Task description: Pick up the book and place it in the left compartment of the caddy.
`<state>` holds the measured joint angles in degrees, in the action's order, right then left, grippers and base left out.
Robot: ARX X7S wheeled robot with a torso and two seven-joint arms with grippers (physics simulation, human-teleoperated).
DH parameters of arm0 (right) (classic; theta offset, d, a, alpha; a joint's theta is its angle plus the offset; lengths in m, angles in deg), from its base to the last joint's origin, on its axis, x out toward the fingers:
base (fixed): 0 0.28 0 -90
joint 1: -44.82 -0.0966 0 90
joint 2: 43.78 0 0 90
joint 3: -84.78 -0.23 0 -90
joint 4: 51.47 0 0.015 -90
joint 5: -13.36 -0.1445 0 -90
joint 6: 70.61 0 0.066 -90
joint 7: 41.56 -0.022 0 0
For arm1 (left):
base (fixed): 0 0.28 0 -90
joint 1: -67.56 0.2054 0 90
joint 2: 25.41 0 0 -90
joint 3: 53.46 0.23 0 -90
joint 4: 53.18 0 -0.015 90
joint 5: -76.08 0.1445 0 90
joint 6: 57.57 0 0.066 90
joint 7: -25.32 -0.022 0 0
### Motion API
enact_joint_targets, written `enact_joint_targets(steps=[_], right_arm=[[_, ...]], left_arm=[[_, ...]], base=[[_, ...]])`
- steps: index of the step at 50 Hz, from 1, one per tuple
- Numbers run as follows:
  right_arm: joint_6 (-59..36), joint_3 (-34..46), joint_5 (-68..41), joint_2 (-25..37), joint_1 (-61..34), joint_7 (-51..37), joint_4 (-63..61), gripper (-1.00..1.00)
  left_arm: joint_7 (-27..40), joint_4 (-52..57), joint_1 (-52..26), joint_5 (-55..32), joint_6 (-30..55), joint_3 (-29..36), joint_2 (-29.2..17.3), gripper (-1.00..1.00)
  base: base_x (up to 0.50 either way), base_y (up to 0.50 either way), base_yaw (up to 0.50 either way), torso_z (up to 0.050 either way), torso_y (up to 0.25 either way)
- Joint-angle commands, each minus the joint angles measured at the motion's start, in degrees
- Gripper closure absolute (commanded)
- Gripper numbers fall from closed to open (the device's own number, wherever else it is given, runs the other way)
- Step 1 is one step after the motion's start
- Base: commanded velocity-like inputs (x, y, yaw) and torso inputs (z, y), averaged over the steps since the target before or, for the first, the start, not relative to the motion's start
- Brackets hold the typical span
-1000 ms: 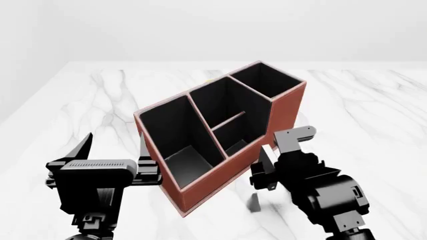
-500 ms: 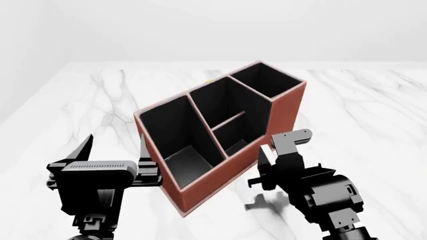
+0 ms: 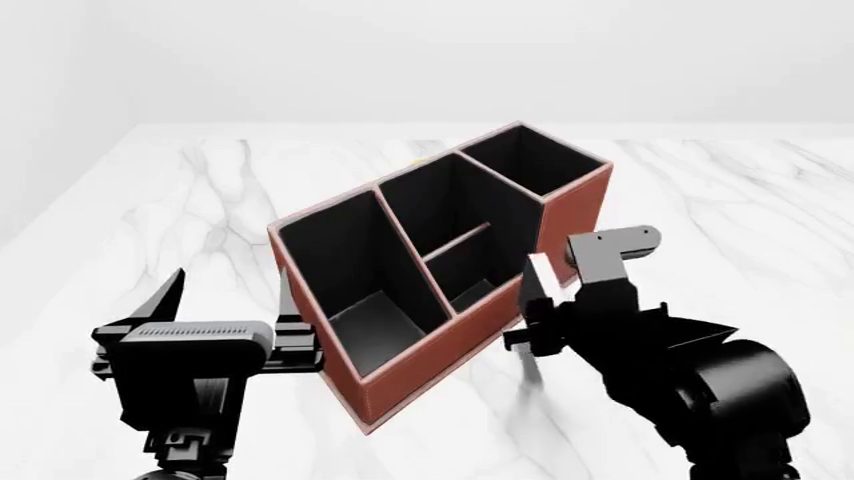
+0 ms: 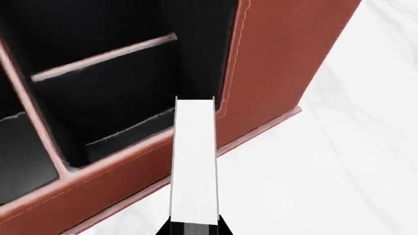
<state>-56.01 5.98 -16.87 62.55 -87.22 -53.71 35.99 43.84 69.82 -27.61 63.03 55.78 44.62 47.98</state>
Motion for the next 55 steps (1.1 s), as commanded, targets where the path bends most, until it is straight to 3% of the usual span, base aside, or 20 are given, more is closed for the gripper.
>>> enact_joint_targets(steps=[1, 7, 22, 28, 40, 49, 55], right_arm=[[-14.5, -12.0, -28.4, 7.1, -2.9, -18.7, -20.9, 1.00], [-14.1, -11.8, -53.6, 12.0, -8.1, -35.7, -18.8, 1.00], [-8.5, 1.5, -83.3, 14.8, -24.1, -55.0, -12.4, 1.00], [-6.0, 6.5, -89.3, 13.6, -29.6, -57.5, -10.2, 1.00], [-7.7, 11.2, -83.8, 6.1, -35.2, -51.2, -1.9, 1.00], [-7.8, 13.4, -66.3, 1.8, -35.5, -36.3, 4.0, 1.00], [-6.0, 16.1, -60.1, 0.9, -35.1, -30.2, 6.5, 1.00]], left_arm=[[0.3, 0.0, 0.1, -0.1, -0.1, 0.2, -0.2, -1.00], [0.5, 0.0, 0.1, -0.1, -0.2, 0.3, -0.3, -1.00], [0.9, 0.4, -0.1, -0.7, 0.2, 0.1, -0.7, -1.00], [0.9, 0.5, -0.3, -0.9, 0.4, 0.1, -0.9, -1.00], [1.1, 0.3, -0.3, -1.2, 0.0, 0.1, -1.1, -1.00], [1.3, 0.0, 0.2, -1.3, -0.6, -0.1, -1.4, -1.00], [1.4, -0.1, 0.2, -1.4, -0.6, 0.0, -1.5, -1.00]], base=[[0.00, 0.00, 0.00, 0.000, 0.000], [0.00, 0.00, 0.00, 0.000, 0.000], [0.00, 0.00, 0.00, 0.000, 0.001], [0.00, 0.00, 0.00, 0.000, 0.002], [0.00, 0.00, 0.00, 0.000, 0.001], [0.00, 0.00, 0.00, 0.000, 0.001], [0.00, 0.00, 0.00, 0.000, 0.002]])
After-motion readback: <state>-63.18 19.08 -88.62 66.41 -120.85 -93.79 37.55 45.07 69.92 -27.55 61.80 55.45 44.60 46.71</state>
